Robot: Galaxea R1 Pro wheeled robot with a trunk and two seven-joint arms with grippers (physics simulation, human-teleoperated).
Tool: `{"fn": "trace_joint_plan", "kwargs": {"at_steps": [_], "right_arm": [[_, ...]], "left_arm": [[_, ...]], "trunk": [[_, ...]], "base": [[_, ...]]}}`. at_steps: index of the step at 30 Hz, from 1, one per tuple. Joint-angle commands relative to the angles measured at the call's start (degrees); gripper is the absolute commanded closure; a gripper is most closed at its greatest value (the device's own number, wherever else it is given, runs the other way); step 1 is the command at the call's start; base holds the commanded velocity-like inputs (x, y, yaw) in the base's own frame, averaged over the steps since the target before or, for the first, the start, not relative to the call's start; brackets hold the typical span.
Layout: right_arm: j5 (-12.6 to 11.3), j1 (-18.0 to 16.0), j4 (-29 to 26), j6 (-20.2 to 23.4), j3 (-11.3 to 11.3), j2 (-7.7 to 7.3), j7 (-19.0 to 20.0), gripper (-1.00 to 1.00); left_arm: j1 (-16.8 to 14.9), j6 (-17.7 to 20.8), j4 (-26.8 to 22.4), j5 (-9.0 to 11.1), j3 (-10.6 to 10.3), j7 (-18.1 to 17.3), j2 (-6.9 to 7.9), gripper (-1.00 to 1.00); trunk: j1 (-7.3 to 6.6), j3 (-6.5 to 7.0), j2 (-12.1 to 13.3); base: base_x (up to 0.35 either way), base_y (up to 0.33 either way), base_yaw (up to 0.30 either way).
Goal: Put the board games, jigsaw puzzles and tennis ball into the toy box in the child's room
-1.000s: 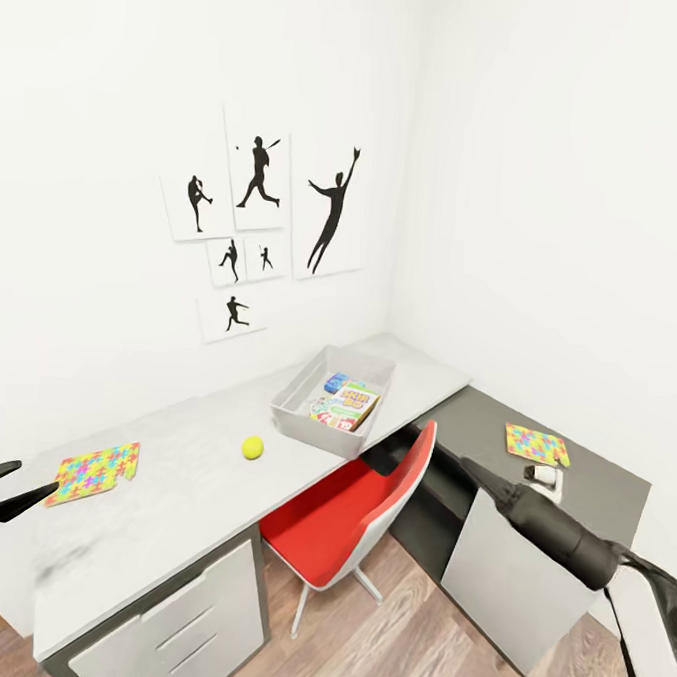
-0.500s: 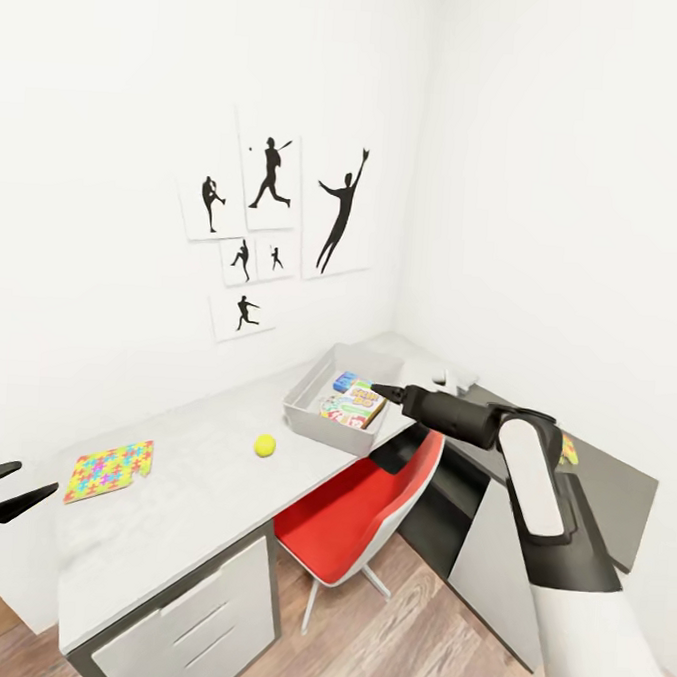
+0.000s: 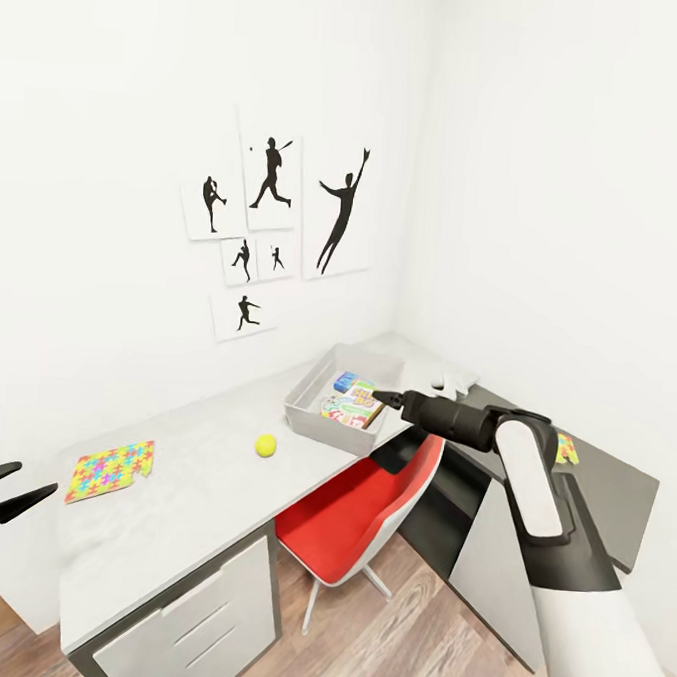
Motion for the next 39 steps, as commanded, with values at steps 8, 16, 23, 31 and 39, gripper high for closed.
{"fn": "trace_joint_plan", "kwargs": {"at_steps": [8, 16, 23, 31, 39], "right_arm": [[0.1, 0.0, 0.0, 0.2, 0.6, 0.23, -0.3, -1.00], [0.4, 0.0, -0.1, 0.2, 0.8, 0.76, -0.5, -1.00], [0.4, 0.0, -0.2, 0.2, 0.9, 0.96, -0.6, -1.00], [0.5, 0.0, -0.3, 0.2, 0.9, 0.99, -0.6, -1.00], [0.4, 0.0, -0.8, 0.2, 0.9, 0.95, -0.6, -1.00]], "left_arm": [[0.0, 0.6, 0.1, 0.2, 0.0, -0.1, 0.04, -1.00], [0.0, 0.6, 0.3, 0.2, 0.0, -0.1, 0.11, -1.00], [0.0, 0.6, 0.6, 0.2, 0.1, -0.1, 0.17, -1.00], [0.0, 0.6, 0.7, 0.2, 0.1, -0.1, 0.11, -1.00], [0.0, 0.6, 0.7, 0.2, 0.1, -0.1, 0.11, -1.00]], "trunk": [[0.04, -0.17, -0.1], [0.04, -0.33, -0.1], [0.04, -0.48, -0.1], [0.04, -0.57, -0.1], [0.04, -0.58, -0.1]], "base": [[-0.007, 0.000, 0.024], [-0.069, -0.080, 0.202], [0.090, -0.128, 0.268], [0.128, 0.031, 0.276], [0.020, 0.009, 0.280]]}}
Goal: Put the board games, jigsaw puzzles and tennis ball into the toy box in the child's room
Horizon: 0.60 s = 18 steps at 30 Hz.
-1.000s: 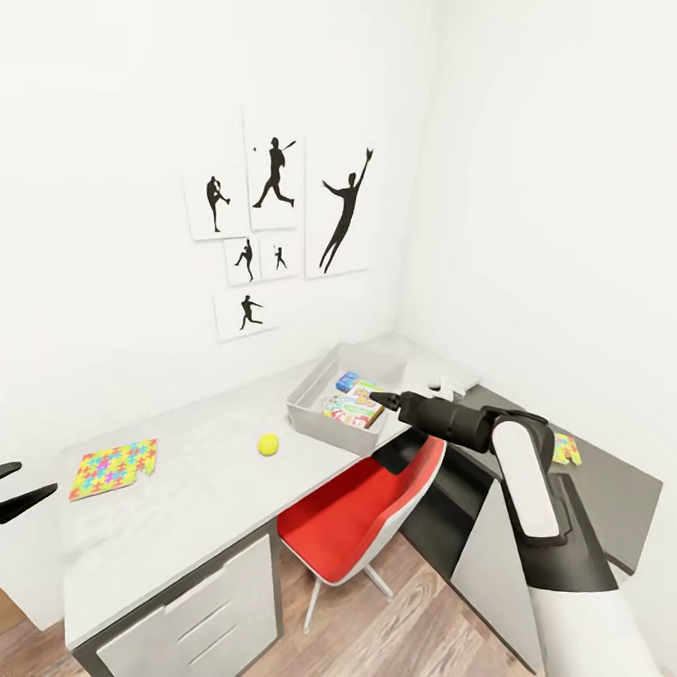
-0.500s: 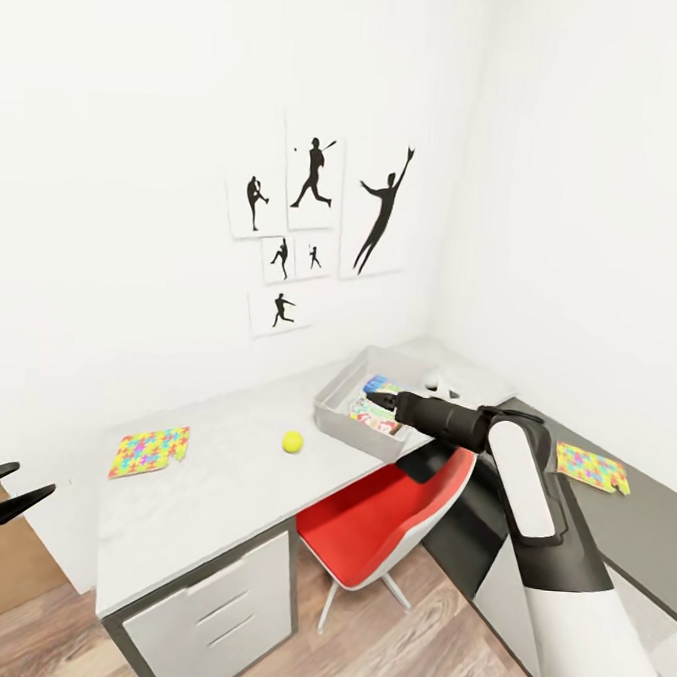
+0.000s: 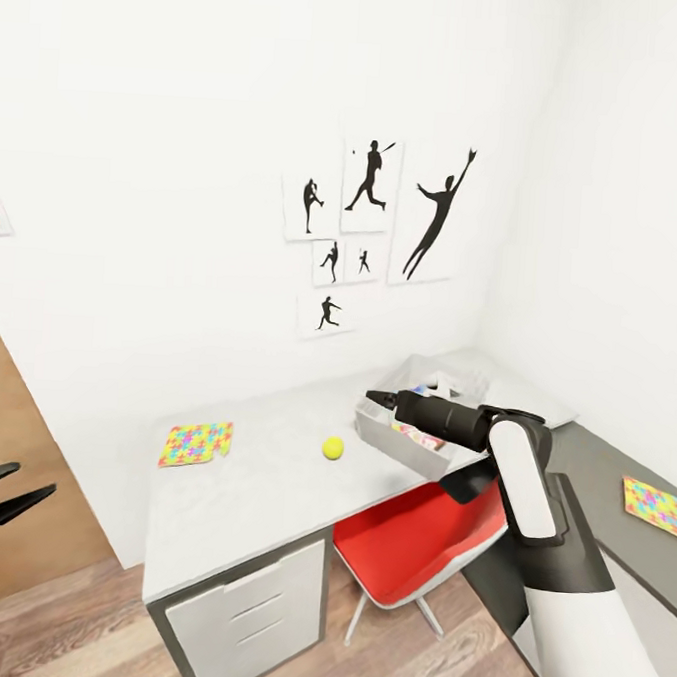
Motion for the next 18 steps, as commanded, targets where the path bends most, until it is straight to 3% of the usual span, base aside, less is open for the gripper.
{"fn": "trace_joint_plan", "kwargs": {"at_steps": [1, 10, 18], "right_arm": [[-0.3, -0.1, -0.1, 0.2, 0.0, -0.06, -0.3, -1.00], [-0.2, -0.1, -0.2, 0.2, 0.0, -0.12, -0.3, -1.00], [-0.2, 0.0, -0.2, 0.2, 0.0, -0.54, -0.3, -1.00]], "left_arm": [[-0.1, 0.5, 0.0, 0.2, -0.1, -0.1, 0.01, -1.00], [-0.1, 0.5, 0.0, 0.2, -0.1, -0.1, 0.01, -1.00], [-0.1, 0.5, 0.0, 0.2, -0.1, 0.0, 0.00, -1.00]], "trunk": [[0.04, -0.13, -0.1], [0.04, -0.13, -0.1], [0.04, -0.13, -0.1]], "base": [[0.004, 0.011, 0.282], [0.046, 0.100, 0.283], [0.174, -0.129, 0.283]]}}
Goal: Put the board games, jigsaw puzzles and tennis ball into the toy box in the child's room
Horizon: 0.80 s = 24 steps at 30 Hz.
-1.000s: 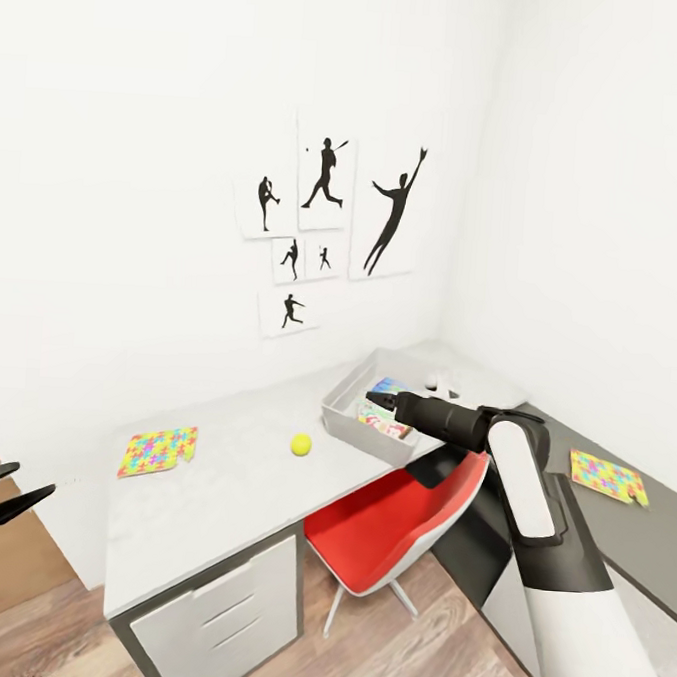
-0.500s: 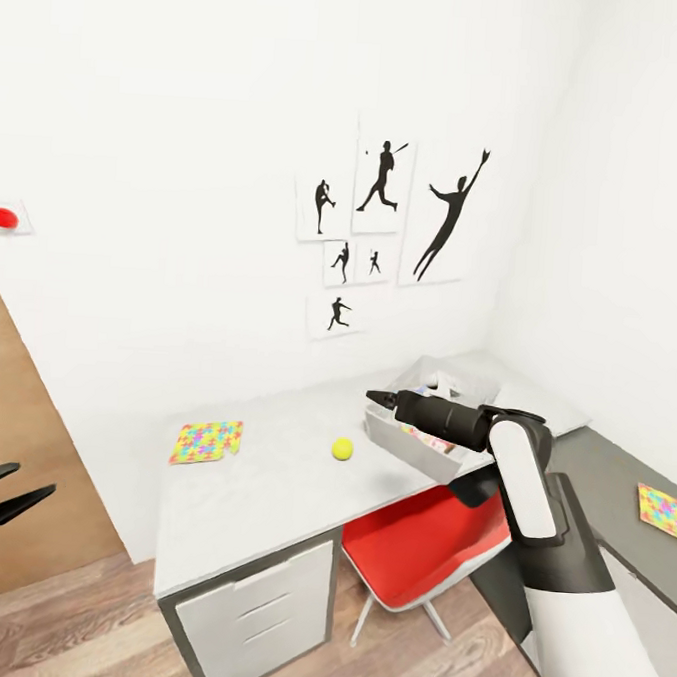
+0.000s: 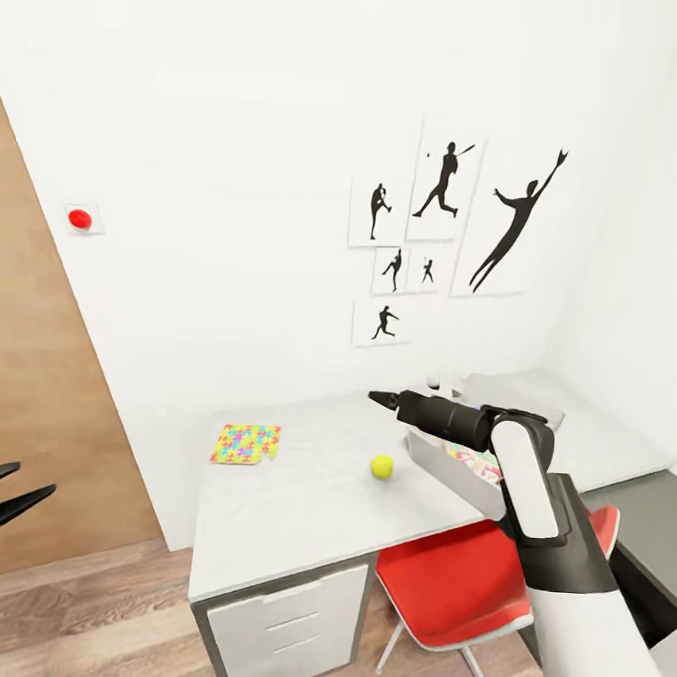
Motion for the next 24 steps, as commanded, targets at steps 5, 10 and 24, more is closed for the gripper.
{"fn": "trace_joint_plan", "kwargs": {"at_steps": [5, 10, 24], "right_arm": [[-0.3, 0.0, 0.0, 0.1, -0.1, -0.40, -0.3, -1.00], [-0.3, 0.0, -0.1, 0.1, -0.2, -0.52, -0.3, -1.00], [-0.6, 0.0, 0.0, 0.1, -0.4, -0.62, -0.2, -1.00]], "left_arm": [[-0.1, 0.5, 0.0, 0.2, -0.1, 0.0, 0.02, -1.00], [-0.1, 0.5, 0.0, 0.2, -0.1, 0.0, 0.02, -1.00], [-0.1, 0.5, 0.0, 0.2, -0.1, 0.0, 0.02, -1.00]], "trunk": [[0.06, -0.13, -0.1], [0.06, -0.13, -0.1], [0.06, -0.13, -0.1]], "base": [[0.143, -0.138, 0.280], [0.091, -0.021, 0.122], [0.101, 0.073, 0.011]]}}
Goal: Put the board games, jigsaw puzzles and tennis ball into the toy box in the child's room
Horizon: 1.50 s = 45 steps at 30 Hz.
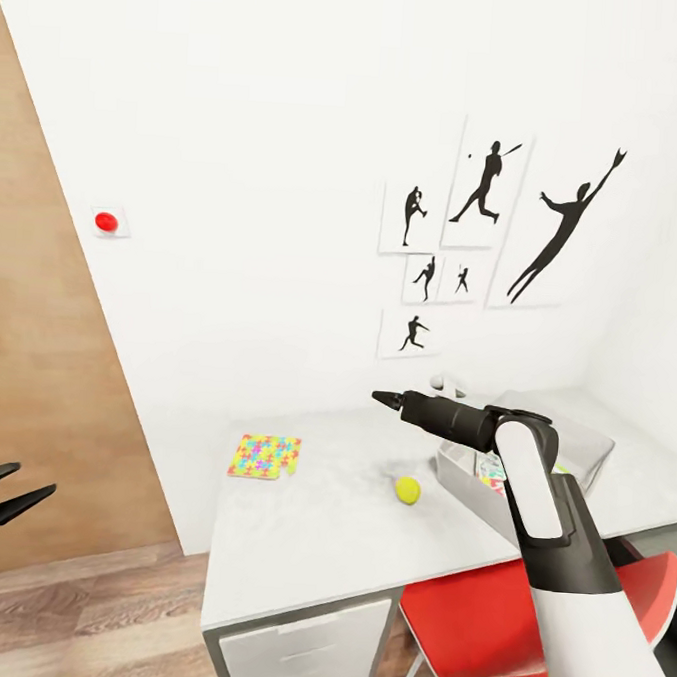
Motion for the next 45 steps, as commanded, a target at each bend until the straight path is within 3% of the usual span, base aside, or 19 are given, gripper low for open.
{"fn": "trace_joint_plan", "kwargs": {"at_steps": [1, 18, 26, 29, 36, 45], "right_arm": [[-0.4, -0.1, -0.1, 0.2, 0.0, -0.05, -0.3, -1.00], [0.1, -0.2, 2.1, 0.2, 0.3, 0.10, -1.7, -1.00], [0.1, -2.8, 11.7, 0.2, 0.3, 1.44, -10.5, -1.00], [0.0, -4.7, 14.7, 0.2, 1.8, 2.66, -14.8, -1.00], [0.1, -10.1, 22.5, 0.2, 6.6, 5.92, -18.2, -1.00], [0.2, -11.7, 25.6, 0.2, 8.4, 6.72, -18.8, -1.00]], "left_arm": [[0.0, 0.5, 0.0, 0.2, 0.0, -0.1, 0.02, -1.00], [0.0, 0.6, 0.0, 0.2, 0.0, -0.1, 0.02, -1.00], [0.0, 0.6, 0.1, 0.2, 0.0, -0.1, 0.02, -1.00], [0.0, 0.6, 0.0, 0.2, 0.0, -0.1, 0.02, -1.00], [0.0, 0.6, 0.6, 0.2, 0.0, -0.1, 0.02, -1.00], [0.0, 0.6, 1.8, 0.2, 0.7, -0.1, 0.06, -1.00]], "trunk": [[0.05, -0.13, -0.1], [0.05, -0.13, -0.1], [0.05, -0.13, -0.1], [0.05, -0.13, -0.1], [0.05, -0.13, -0.1], [0.05, -0.13, -0.1]], "base": [[0.045, 0.037, 0.000], [0.025, 0.052, 0.000], [0.026, 0.044, 0.000], [0.003, 0.009, 0.000], [0.038, 0.109, 0.000], [0.029, 0.080, 0.000]]}}
